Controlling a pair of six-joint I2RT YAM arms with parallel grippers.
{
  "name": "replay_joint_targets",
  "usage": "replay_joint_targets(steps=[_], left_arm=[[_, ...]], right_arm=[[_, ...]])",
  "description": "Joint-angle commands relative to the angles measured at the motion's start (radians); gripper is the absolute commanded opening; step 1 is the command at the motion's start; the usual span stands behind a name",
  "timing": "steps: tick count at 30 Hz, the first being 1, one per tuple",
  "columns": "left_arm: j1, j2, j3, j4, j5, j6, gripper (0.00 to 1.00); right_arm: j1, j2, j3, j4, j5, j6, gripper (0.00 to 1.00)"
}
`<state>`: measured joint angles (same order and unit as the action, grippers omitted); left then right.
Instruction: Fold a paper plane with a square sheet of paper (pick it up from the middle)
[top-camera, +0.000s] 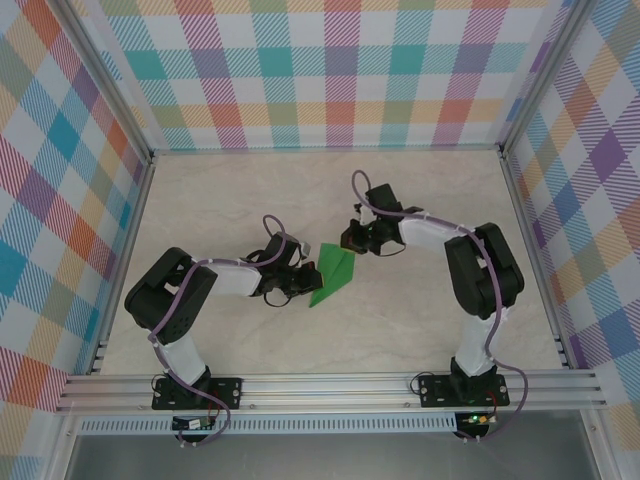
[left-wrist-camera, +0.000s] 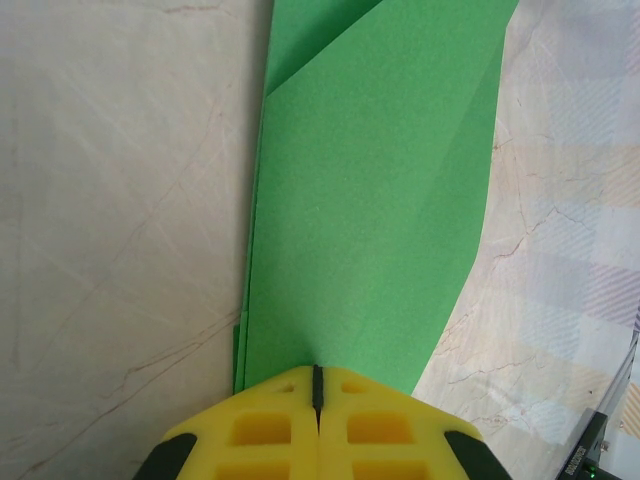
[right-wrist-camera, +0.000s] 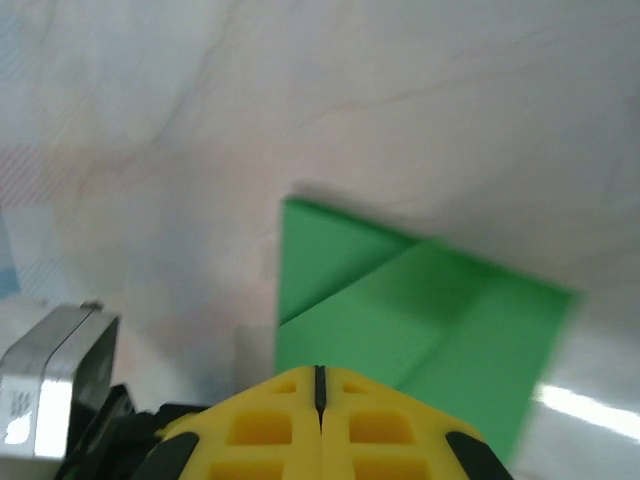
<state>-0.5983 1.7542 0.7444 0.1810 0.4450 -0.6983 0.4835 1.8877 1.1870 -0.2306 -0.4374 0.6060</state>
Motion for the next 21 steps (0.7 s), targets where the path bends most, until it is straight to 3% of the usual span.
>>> replay_joint_targets(steps=[1,21], left_arm=[[0.008,0.051,-0.052,-0.238,-0.072,0.021,0.0],[0.008,-0.022,-0.011,-0.185,-0.014,0.015,0.0]], right_arm=[[0.056,0.013,-0.036,0.055,-0.056,0.039,0.0],[0.092,0.148,-0.056,0.002,0.025,0.051,0.0]])
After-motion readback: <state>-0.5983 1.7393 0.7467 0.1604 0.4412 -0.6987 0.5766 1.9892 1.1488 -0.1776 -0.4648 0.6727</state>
